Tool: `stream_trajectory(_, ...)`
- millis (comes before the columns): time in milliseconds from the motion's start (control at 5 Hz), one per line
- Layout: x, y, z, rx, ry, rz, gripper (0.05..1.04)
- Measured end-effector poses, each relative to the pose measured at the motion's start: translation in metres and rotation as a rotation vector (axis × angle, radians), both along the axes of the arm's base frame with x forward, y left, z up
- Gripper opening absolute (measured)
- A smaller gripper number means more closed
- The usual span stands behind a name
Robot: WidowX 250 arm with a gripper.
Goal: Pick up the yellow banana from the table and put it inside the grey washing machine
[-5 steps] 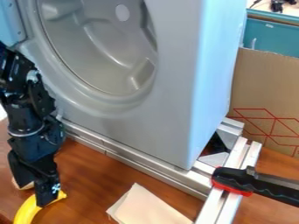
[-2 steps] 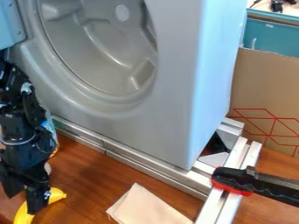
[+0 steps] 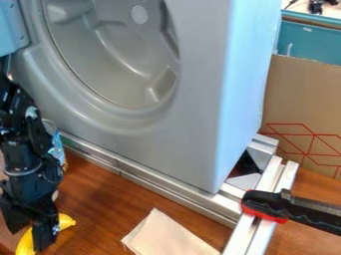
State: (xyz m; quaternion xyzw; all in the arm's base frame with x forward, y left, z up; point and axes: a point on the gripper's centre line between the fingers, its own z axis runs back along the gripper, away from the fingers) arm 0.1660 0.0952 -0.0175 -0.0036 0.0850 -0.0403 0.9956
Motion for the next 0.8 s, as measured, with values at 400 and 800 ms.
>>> stream_trajectory(400,-0.001,-0.004,-0.015,-0.008,-0.013,0.028,0.947)
stream_trajectory(800,-0.005,-0.006,-0.001,0.047,-0.117,0.106,0.532)
